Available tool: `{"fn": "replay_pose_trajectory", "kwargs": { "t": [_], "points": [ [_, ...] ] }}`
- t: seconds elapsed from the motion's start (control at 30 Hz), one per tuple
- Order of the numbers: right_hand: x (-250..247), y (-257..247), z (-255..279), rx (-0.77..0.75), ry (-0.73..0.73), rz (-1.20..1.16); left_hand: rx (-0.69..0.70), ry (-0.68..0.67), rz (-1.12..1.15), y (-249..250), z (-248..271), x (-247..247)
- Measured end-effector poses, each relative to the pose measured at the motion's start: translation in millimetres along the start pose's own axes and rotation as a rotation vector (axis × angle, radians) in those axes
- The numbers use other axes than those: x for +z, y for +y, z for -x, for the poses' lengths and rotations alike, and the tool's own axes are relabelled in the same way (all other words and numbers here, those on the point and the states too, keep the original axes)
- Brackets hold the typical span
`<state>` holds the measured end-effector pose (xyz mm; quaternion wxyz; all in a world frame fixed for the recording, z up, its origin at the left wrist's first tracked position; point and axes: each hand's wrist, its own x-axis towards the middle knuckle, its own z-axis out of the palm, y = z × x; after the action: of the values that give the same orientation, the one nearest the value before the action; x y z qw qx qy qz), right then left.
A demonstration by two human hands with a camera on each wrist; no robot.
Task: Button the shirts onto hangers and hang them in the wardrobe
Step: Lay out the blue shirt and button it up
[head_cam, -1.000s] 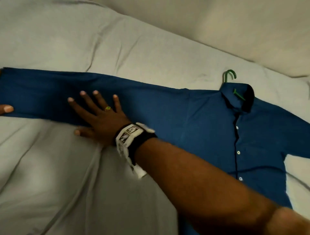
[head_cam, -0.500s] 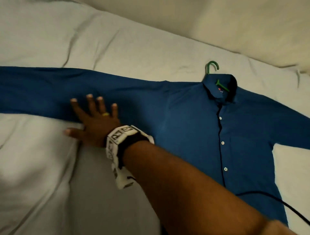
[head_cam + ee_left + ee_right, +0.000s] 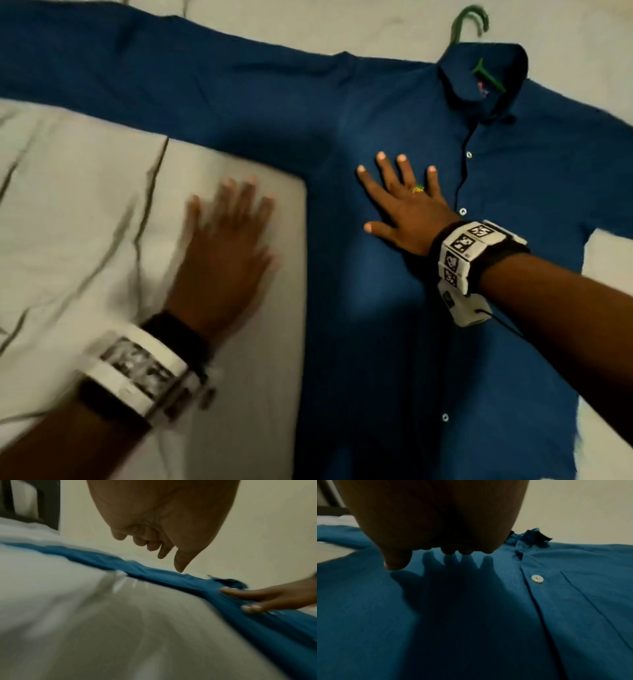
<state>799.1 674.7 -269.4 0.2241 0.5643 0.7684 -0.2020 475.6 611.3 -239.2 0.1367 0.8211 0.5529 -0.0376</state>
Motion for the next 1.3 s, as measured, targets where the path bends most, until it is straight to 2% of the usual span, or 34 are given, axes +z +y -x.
{"fn": "replay_pose_trajectory", "kwargs": {
  "t": [0.07, 0.1, 0.2, 0.27, 0.3, 0.37, 0.47, 0.53, 0.57, 0.6, 0.63, 0.7, 0.77, 0.83, 0.9, 1.03, 1.1, 1.13, 1.2, 1.27, 1.3],
  "points": [
    [9.3, 5.7, -3.3, -0.081, 0.004, 0.055, 0.101, -0.167, 0.07, 88.5, 46.4, 38.8],
    [10.0, 9.4, -4.8, -0.108, 0.005, 0.062, 0.115, -0.228, 0.1, 111.3, 67.1, 52.1],
    [12.6, 15.0, -1.1, -0.113, 0.032, 0.105, 0.027, -0.321, 0.075, 112.1, 115.0, 79.8],
    [26.8, -2.5, 17.2, -0.119, 0.055, 0.135, -0.011, -0.407, 0.044, 115.6, 152.4, 83.1],
    [41.0, -18.0, 37.0, -0.187, 0.067, 0.158, -0.031, -0.465, 0.039, 116.9, 167.4, 82.7],
    [85.6, -55.4, 96.2, -0.462, 0.05, 0.177, -0.102, -0.548, 0.054, 116.4, 193.0, 83.2],
    [144.7, -99.6, 205.4, -0.793, -0.075, 0.163, -0.175, -0.572, 0.059, 118.1, 218.3, 83.2],
    [151.6, -105.4, 228.4, -0.919, -0.154, 0.126, -0.2, -0.537, 0.079, 124.5, 222.6, 79.0],
    [144.8, -99.2, 218.9, -0.901, -0.083, 0.094, -0.199, -0.49, 0.079, 128.0, 221.2, 78.2],
    [133.1, -89.6, 200.0, -0.802, 0.033, 0.07, -0.185, -0.419, 0.082, 131.4, 216.7, 78.3],
    [119.9, -77.7, 178.3, -0.641, 0.14, 0.056, -0.148, -0.351, 0.095, 134.9, 210.1, 79.1],
    [94.0, -40.9, 135.9, -0.337, 0.149, 0.099, -0.029, -0.248, 0.083, 138.9, 191.5, 81.2],
    [97.0, -21.0, 130.6, -0.199, 0.075, 0.161, 0.095, -0.228, 0.025, 133.8, 183.0, 88.6],
    [127.3, -33.9, 164.0, -0.293, 0.066, 0.194, 0.155, -0.29, -0.044, 122.3, 187.4, 97.2],
    [171.0, -70.1, 224.5, -0.452, 0.057, 0.172, 0.155, -0.326, -0.106, 111.0, 200.3, 100.8],
    [234.5, -132.4, 337.1, -0.683, -0.086, 0.108, 0.067, -0.343, -0.141, 112.8, 215.0, 91.4],
    [237.3, -137.0, 361.8, -0.719, -0.096, 0.035, 0.022, -0.298, -0.108, 135.4, 213.7, 87.0],
    [233.2, -130.6, 368.0, -0.675, -0.036, -0.041, 0.035, -0.252, -0.076, 152.3, 211.7, 87.5],
    [224.9, -104.3, 369.0, -0.394, 0.16, -0.291, 0.109, -0.183, -0.012, 190.0, 208.2, 95.2],
    [222.4, -55.2, 371.6, 0.019, 0.31, -0.495, 0.198, -0.159, 0.059, 233.8, 205.8, 110.0],
    [222.2, -26.7, 372.1, 0.211, 0.367, -0.521, 0.225, -0.145, 0.09, 254.8, 203.3, 118.0]
  ]
}}
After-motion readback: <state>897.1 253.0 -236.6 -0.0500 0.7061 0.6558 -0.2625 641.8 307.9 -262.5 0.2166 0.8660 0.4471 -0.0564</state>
